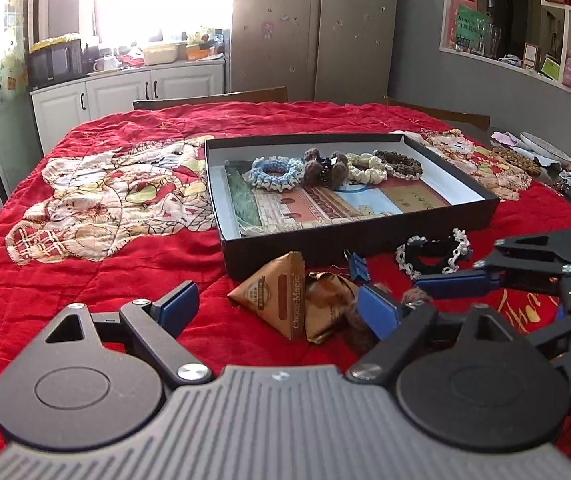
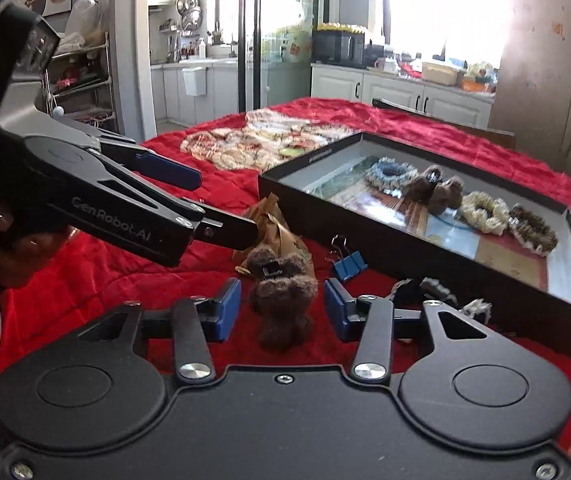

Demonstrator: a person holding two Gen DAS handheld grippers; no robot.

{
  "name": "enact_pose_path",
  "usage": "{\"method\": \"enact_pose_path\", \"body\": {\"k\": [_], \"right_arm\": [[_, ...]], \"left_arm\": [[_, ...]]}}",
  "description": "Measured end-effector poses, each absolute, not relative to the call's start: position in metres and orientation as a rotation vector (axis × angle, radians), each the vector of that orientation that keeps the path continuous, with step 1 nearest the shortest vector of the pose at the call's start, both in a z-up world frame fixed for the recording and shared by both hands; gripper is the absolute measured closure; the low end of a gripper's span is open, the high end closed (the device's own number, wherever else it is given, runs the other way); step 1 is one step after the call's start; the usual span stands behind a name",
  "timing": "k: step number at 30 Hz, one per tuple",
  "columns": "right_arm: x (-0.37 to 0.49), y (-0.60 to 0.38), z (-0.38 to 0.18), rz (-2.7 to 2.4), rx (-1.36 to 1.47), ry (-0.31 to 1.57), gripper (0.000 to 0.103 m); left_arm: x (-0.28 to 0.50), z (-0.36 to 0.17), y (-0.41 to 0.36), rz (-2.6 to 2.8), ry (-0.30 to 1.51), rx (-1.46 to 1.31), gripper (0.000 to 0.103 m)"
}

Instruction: Organize objects

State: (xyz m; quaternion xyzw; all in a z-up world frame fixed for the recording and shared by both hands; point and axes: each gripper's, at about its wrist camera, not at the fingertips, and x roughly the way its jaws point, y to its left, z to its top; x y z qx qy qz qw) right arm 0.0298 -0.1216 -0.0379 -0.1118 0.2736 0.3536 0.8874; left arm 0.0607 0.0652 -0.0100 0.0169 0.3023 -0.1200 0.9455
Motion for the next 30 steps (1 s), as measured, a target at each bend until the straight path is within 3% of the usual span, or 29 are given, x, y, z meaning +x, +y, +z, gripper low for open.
{"method": "enact_pose_path", "body": {"k": [6, 15, 22, 30], "right_arm": [[0.034, -0.121, -0.048, 0.739, -0.231, 0.606, 0.080], [0.030, -0.123, -0.046, 0.741, -0.241, 0.605, 0.080], [0.025, -0.129, -0.043, 0.743, -0.243, 0.611, 0.080], [0.023, -0.131, -0.043, 0.741, -0.244, 0.615, 0.080]], "left_arm": [[0.064, -0.011, 0.076, -0.223, 0.615, -0.002, 0.011], [0.079, -0.021, 0.080, -0.230, 0.632, 0.019, 0.012], [0.093, -0.032, 0.077, -0.241, 0.662, 0.011, 0.027], [0.100, -0.035, 0.072, -0.237, 0.677, -0.014, 0.036]]}}
